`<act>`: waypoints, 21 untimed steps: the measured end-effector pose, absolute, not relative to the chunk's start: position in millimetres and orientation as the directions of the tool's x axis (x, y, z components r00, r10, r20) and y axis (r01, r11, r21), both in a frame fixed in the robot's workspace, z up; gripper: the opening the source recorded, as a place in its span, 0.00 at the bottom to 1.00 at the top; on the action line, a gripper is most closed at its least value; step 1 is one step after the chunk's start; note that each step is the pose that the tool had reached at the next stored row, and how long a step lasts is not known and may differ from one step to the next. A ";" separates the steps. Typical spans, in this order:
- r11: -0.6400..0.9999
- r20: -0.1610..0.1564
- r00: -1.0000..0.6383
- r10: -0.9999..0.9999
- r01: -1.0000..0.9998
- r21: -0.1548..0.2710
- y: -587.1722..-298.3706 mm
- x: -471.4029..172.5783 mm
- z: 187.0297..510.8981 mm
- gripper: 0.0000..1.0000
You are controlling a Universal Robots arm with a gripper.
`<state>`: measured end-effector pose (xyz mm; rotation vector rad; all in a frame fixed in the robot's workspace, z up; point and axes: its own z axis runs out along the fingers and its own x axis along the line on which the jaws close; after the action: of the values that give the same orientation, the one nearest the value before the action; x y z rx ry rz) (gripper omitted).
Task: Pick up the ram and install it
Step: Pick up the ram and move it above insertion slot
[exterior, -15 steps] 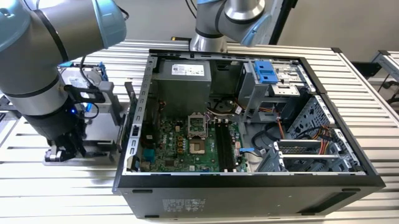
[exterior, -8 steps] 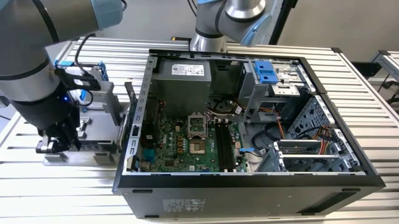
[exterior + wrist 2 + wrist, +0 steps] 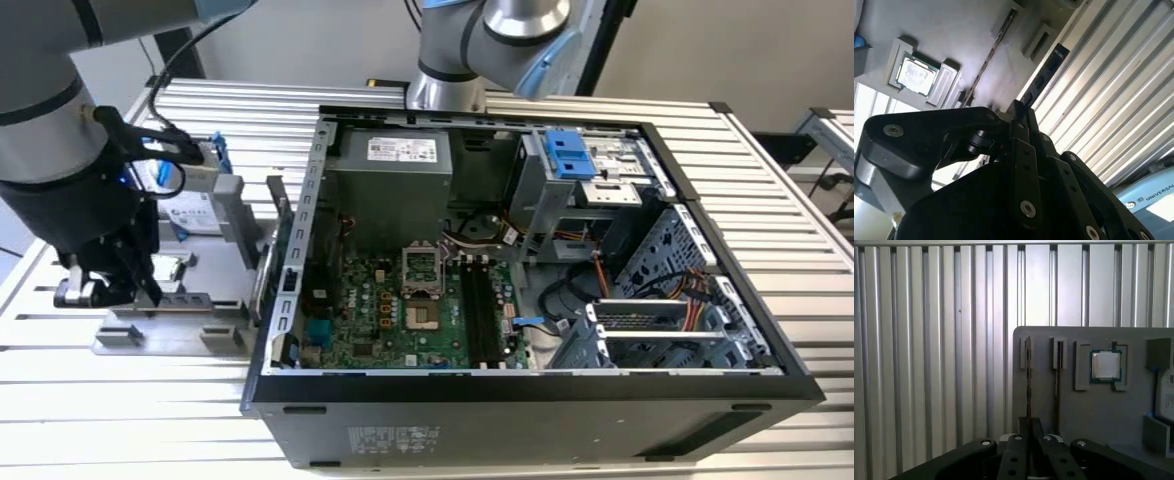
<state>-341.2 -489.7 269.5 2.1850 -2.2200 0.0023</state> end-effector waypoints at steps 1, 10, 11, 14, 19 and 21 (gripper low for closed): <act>0.016 0.020 -0.016 -1.000 -1.000 0.018 -489.7 -341.2 274.4 0.00; 0.016 0.020 -0.016 -1.000 -1.000 0.018 -489.7 -341.1 315.1 0.00; 0.016 0.020 -0.016 -1.000 -1.000 0.018 -489.7 -341.2 319.6 0.00; 0.016 0.020 -0.016 -1.000 -1.000 0.018 -489.7 -341.2 334.0 0.00; 0.016 0.020 -0.016 -1.000 -1.000 0.018 -489.7 -341.1 356.1 0.00; 0.016 0.020 -0.016 -1.000 -1.000 0.018 -489.7 -341.1 365.3 0.00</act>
<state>-341.1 -489.7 365.3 2.1850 -2.2199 0.0023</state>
